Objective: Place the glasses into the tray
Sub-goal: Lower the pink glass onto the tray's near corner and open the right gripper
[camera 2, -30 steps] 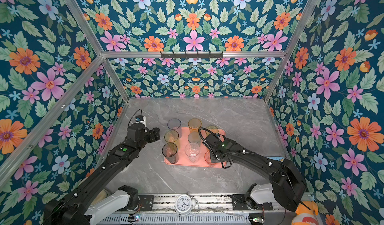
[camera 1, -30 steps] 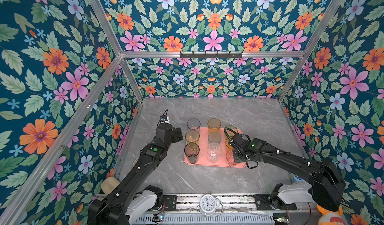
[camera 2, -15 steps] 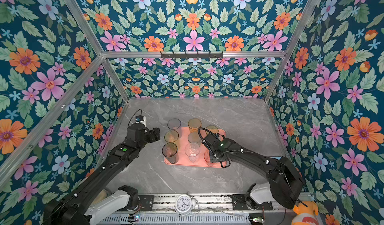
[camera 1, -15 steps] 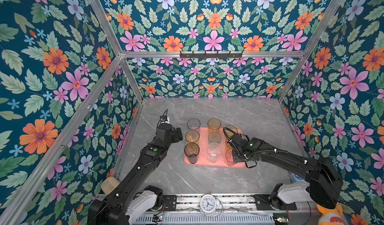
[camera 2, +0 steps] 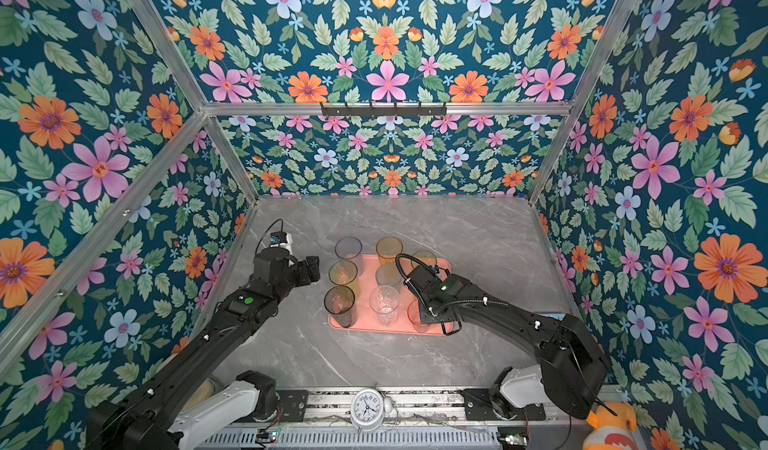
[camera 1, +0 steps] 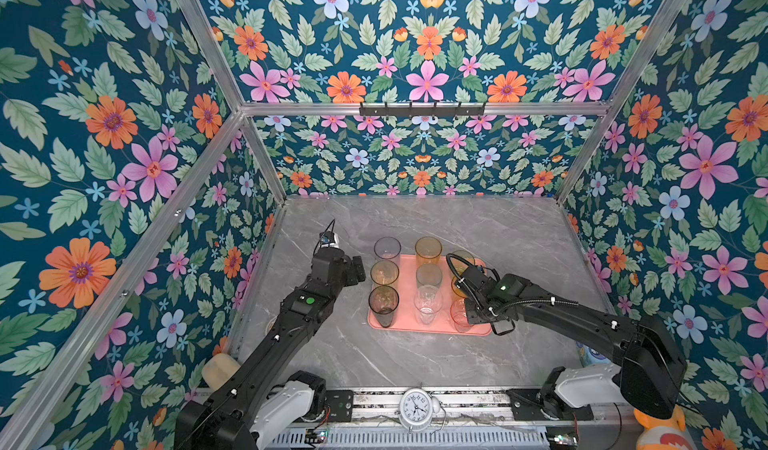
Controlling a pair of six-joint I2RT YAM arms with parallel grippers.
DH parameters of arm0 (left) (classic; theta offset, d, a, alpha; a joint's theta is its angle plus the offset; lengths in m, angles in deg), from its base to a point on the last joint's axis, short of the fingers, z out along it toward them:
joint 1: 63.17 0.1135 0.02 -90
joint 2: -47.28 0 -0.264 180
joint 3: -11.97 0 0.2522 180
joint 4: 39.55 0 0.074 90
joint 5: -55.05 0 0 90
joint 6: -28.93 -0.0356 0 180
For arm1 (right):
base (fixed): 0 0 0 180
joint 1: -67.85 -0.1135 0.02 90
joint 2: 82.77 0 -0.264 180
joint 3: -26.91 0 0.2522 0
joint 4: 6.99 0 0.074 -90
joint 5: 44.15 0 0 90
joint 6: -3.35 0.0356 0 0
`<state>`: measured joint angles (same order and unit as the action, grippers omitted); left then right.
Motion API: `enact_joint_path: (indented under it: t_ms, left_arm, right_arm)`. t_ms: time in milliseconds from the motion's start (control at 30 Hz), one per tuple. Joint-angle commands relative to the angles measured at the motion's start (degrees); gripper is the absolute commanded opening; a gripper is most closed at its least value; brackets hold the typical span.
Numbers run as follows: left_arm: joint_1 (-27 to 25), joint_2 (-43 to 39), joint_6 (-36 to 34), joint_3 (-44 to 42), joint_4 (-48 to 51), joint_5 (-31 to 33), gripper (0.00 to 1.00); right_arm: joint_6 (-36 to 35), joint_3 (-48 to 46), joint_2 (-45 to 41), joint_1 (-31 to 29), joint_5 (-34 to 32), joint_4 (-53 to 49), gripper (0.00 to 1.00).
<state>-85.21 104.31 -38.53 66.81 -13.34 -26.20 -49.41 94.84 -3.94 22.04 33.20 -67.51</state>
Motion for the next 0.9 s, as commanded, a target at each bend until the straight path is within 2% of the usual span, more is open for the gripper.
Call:
enact_joint_path:
  t_ms: [0,333,867]
  left_arm:
    - [0.0,0.0,0.04,0.42,-0.32,0.13,0.89]
    - [0.07,0.01,-0.05,0.72,-0.01,0.15,0.89]
    - [0.07,0.27,-0.28,1.19,-0.05,0.3,0.89]
  right_arm:
    - [1.0,0.31,-0.03,-0.01,-1.48,-1.54,0.27]
    - [1.17,0.53,0.13,0.22,-3.35,-3.56,0.27]
    - [0.35,2.64,-0.77,0.45,-2.43,-4.24,0.27]
